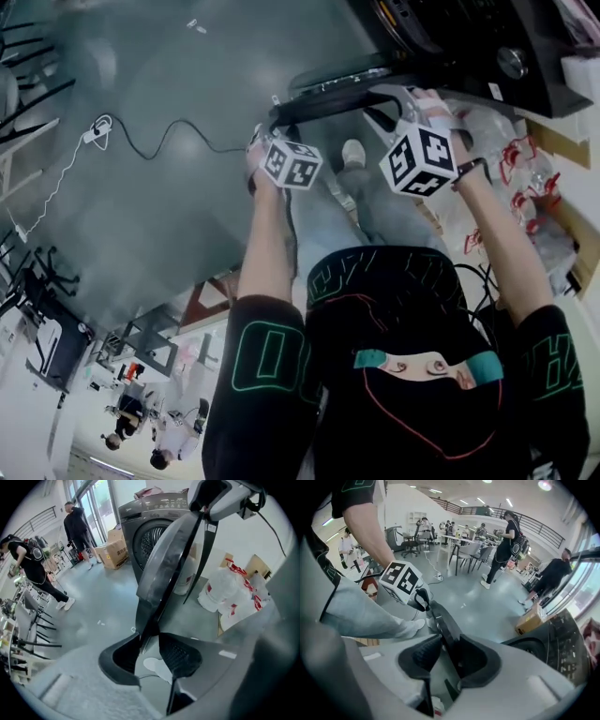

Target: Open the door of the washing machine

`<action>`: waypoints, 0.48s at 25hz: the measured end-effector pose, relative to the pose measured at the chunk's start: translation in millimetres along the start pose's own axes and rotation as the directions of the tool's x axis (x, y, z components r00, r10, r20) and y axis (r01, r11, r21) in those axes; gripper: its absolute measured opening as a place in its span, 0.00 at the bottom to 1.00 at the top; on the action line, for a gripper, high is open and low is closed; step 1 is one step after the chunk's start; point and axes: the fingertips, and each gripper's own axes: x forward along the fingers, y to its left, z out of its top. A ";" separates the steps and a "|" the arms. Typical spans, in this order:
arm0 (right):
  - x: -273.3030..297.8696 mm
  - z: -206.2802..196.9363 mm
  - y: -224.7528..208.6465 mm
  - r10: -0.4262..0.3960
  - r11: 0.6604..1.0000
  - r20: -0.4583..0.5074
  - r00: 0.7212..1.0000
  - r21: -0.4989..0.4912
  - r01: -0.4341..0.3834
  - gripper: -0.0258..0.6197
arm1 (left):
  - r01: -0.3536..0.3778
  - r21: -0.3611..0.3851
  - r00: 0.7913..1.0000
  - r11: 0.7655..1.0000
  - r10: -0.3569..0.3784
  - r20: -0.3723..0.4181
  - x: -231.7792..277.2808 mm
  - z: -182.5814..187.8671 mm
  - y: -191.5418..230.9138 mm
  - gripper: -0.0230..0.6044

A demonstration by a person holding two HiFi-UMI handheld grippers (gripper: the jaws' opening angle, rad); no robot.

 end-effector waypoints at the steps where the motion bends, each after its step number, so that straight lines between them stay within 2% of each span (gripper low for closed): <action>1: -2.8 -1.1 3.3 0.004 1.000 -0.001 1.000 -0.018 -0.004 0.24 | -0.006 -0.018 1.000 1.000 0.006 -0.008 -3.1 -3.2 -7.1 0.24; 6: -10.6 -15.6 28.7 0.051 0.995 -0.018 0.999 -0.082 -0.053 0.24 | -0.009 -0.065 0.999 0.998 0.007 -0.035 -12.7 -21.3 -43.7 0.24; 12: -14.5 -16.7 37.6 0.027 0.994 -0.061 0.998 -0.106 -0.033 0.25 | -0.032 -0.107 0.999 0.994 0.033 0.010 -21.0 -30.5 -57.8 0.24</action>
